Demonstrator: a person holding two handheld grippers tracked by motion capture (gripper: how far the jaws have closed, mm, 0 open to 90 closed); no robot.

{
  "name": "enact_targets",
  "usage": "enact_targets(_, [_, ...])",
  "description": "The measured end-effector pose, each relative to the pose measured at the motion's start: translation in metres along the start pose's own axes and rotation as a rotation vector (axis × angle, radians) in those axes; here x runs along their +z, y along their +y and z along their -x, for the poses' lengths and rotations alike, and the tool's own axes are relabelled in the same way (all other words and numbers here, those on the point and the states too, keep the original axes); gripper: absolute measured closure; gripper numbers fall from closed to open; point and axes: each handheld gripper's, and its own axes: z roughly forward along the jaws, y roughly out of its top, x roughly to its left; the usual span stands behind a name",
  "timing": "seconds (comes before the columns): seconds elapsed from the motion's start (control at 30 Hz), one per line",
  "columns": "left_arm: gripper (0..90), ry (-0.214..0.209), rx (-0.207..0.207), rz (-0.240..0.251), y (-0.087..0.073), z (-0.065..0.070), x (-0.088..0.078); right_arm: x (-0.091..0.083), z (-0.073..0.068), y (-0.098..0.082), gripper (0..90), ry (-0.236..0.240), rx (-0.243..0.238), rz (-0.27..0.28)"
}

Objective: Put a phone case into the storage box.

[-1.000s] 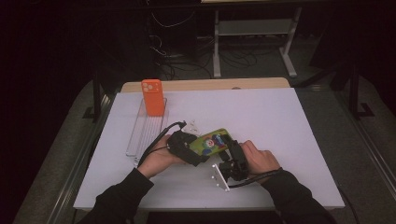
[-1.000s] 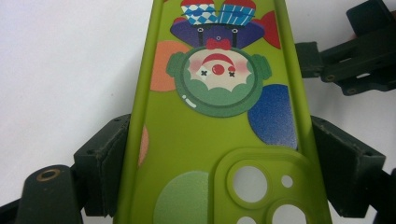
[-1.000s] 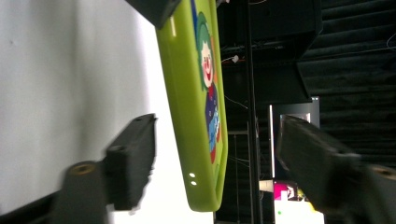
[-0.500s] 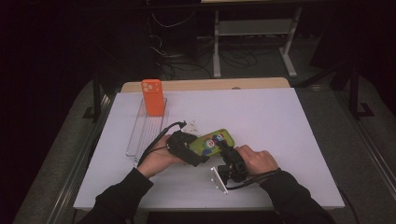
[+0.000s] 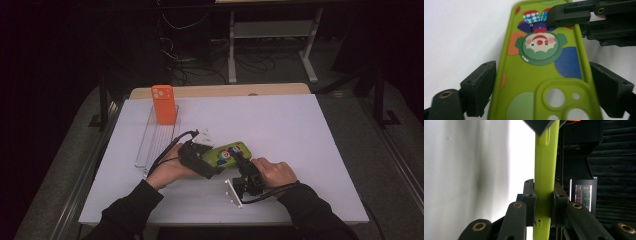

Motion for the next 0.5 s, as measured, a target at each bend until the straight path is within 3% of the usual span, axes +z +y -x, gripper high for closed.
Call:
enact_targets(0.13, [0.8,0.002,0.008,0.015,0.0,-0.004,-0.005,0.0,0.0,-0.001,75.6,0.002,0.014,-0.002])
enact_targets(0.17, [0.0,-0.003,-0.022,0.042,0.0,-0.004,-0.005,0.0,0.001,-0.002,75.6,0.001,0.02,-0.004])
enact_targets(0.3, [0.0,0.002,-0.024,0.062,-0.002,-0.007,-0.009,0.001,0.005,-0.006,75.6,-0.005,0.049,-0.015])
enact_targets(0.4, [0.0,0.009,-0.006,0.046,-0.003,-0.011,-0.012,0.001,0.007,-0.01,75.6,-0.007,0.091,-0.017])
enact_targets(0.43, [0.0,0.001,-0.031,0.062,-0.003,-0.01,-0.011,0.001,0.008,-0.012,75.5,0.005,0.095,-0.019])
enact_targets(0.47, [0.0,0.008,-0.012,0.045,-0.004,-0.012,-0.012,0.001,0.01,-0.013,75.5,0.002,0.115,-0.02])
enact_targets(0.5, [0.0,0.007,-0.028,0.059,-0.004,-0.012,-0.013,0.0,0.011,-0.014,75.5,0.014,0.116,-0.027])
